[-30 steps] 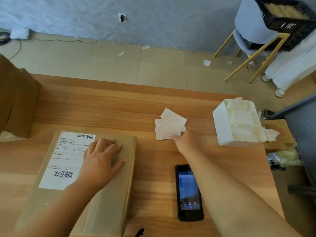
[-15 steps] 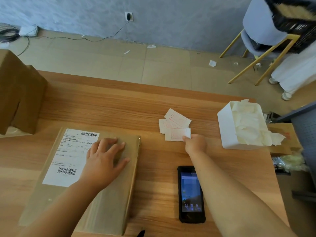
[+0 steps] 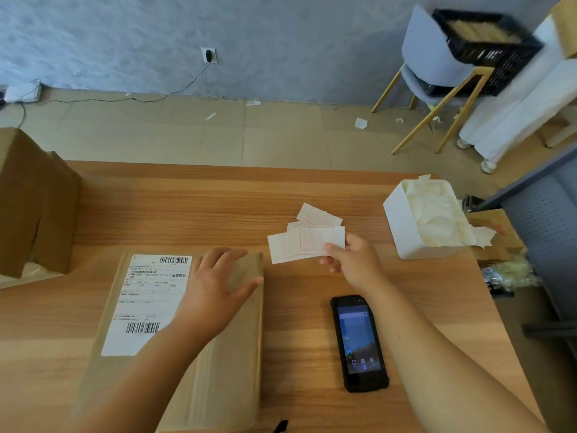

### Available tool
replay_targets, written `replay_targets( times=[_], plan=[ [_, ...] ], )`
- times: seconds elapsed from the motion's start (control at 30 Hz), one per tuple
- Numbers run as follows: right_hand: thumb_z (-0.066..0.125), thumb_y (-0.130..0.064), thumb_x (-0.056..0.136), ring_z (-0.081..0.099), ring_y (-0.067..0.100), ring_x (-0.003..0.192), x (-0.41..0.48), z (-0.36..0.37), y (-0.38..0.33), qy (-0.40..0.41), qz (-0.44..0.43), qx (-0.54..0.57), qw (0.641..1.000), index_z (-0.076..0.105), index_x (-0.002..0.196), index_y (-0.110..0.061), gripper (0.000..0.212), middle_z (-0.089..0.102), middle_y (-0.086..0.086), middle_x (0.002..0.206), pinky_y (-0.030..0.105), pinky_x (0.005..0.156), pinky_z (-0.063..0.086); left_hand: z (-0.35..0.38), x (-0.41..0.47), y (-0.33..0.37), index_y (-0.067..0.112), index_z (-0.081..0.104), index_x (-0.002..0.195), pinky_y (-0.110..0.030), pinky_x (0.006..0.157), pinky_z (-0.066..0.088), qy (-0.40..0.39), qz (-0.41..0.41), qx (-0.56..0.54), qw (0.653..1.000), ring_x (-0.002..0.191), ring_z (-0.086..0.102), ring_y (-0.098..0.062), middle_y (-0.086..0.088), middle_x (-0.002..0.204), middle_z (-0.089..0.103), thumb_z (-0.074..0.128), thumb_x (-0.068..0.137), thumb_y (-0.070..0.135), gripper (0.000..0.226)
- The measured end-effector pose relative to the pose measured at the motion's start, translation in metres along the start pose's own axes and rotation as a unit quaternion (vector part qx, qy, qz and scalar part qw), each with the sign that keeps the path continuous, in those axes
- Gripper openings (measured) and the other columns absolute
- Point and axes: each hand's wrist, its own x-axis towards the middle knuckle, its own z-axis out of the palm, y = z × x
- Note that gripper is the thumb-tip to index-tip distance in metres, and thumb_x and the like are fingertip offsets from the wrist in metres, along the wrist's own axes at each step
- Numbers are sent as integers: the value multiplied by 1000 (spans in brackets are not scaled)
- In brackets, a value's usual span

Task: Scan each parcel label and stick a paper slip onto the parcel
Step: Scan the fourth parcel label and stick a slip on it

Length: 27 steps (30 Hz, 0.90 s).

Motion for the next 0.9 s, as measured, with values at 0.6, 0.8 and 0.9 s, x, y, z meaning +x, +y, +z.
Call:
replay_targets(
  times=[0.6,0.8,0.9],
  plan=[
    [54,-19,95,66,15,79,-4,-45,5,200,16,-55,978,58,95,-27,9,67,-5,88,33,64,56,32,78,35,25,60,73,-21,51,38,-43,-113,-122,985,58,53,-8,8,67,60,62,86,24,13],
    [54,-19,95,64,8,75,5,-68,13,199,10,-52,979,59,85,-30,16,65,-12,87,25,58,52,74,121,43,25,61,78,-24,48,35,-99,-126,-80,984,56,50,-10,5,72,61,59,89,24,11],
    [55,-17,95,65,8,69,10,-73,14,177,28,-14,984,61,89,-30,15,68,-9,91,24,55,54,91,136,46,19,63,102,-23,48,36,-122,-138,-61,981,59,52,-9,2,84,62,59,88,22,15]
  ],
)
